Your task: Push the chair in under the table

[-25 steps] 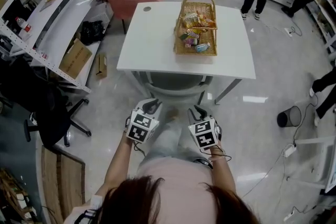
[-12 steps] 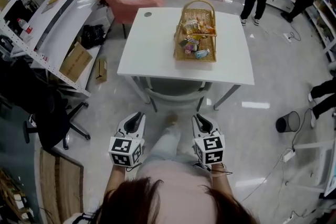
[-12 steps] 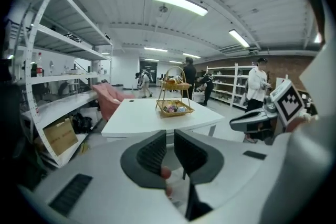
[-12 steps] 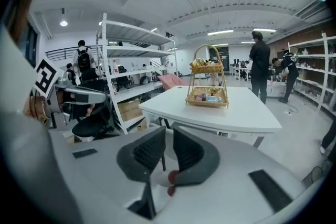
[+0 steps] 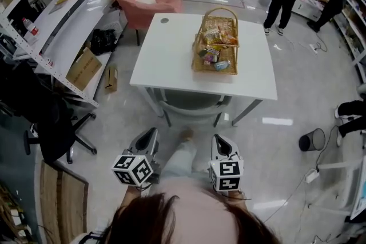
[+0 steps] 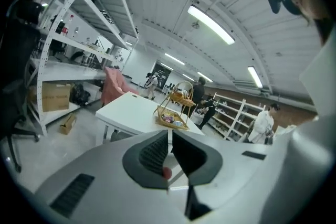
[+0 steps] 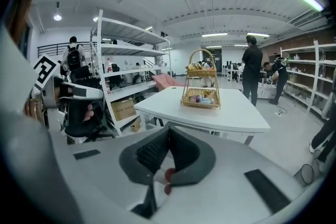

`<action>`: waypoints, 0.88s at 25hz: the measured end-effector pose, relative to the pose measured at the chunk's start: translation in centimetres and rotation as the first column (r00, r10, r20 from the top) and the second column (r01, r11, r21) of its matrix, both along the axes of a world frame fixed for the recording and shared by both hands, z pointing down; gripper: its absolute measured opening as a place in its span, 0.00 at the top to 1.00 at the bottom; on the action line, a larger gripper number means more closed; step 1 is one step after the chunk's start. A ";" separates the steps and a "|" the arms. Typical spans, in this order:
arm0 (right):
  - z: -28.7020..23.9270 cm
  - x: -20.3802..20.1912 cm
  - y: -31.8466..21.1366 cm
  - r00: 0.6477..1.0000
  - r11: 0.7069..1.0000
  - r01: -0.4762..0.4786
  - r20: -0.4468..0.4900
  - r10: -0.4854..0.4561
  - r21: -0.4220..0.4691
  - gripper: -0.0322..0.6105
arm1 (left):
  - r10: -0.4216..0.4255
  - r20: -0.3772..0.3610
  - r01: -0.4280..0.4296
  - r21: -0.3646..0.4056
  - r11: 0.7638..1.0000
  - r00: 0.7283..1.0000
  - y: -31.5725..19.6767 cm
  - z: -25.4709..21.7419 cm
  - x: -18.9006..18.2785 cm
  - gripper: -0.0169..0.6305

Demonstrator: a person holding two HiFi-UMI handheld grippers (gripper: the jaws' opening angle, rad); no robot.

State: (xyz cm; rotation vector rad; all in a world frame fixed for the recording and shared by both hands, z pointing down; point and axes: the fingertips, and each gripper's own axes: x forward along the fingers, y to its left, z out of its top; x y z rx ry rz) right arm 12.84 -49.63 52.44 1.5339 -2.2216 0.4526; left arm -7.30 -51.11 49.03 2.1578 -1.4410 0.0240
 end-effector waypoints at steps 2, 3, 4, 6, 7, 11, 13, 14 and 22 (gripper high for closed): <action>-0.1 -0.1 0.0 1.000 1.000 -0.002 0.011 0.002 0.007 0.92 | 0.004 -0.070 -0.002 0.030 1.000 0.998 0.0 -1.0 0.2 0.94; -0.2 -0.1 0.0 1.000 1.000 -0.002 0.020 0.002 0.011 0.92 | 0.011 -0.099 -0.007 0.042 0.999 0.995 0.0 -1.3 0.4 0.95; -0.3 -0.2 0.1 0.999 1.000 -0.002 0.032 0.001 0.014 0.92 | 0.022 -0.121 -0.016 0.050 0.999 0.992 0.1 -1.6 0.6 0.96; -0.3 -0.3 0.2 0.999 1.000 -0.002 0.051 0.001 0.020 0.92 | 0.059 -0.143 -0.051 0.055 0.997 0.988 0.3 -1.7 1.3 0.96; -0.4 -0.3 0.2 0.999 1.000 -0.002 0.051 0.001 0.024 0.92 | 0.082 -0.149 -0.074 0.055 0.996 0.985 0.5 -1.7 1.8 0.96; -0.2 -0.3 0.3 0.999 0.999 -0.006 0.032 0.005 0.032 0.92 | 0.137 -0.186 -0.130 0.050 0.990 0.973 0.6 -1.7 3.1 0.96; -0.1 0.0 0.3 0.999 0.999 -0.012 0.032 0.011 0.029 0.92 | 0.155 -0.204 -0.147 0.050 0.988 0.967 0.7 -1.8 3.9 0.96; -0.1 0.2 0.4 0.999 0.999 -0.017 0.034 0.016 0.028 0.92 | 0.164 -0.207 -0.157 0.047 0.986 0.965 0.8 -1.8 4.3 0.96; 0.1 1.0 0.2 0.999 0.999 -0.031 0.012 0.030 0.023 0.92 | 0.222 -0.180 -0.223 0.014 0.975 0.958 1.4 -1.0 6.2 0.96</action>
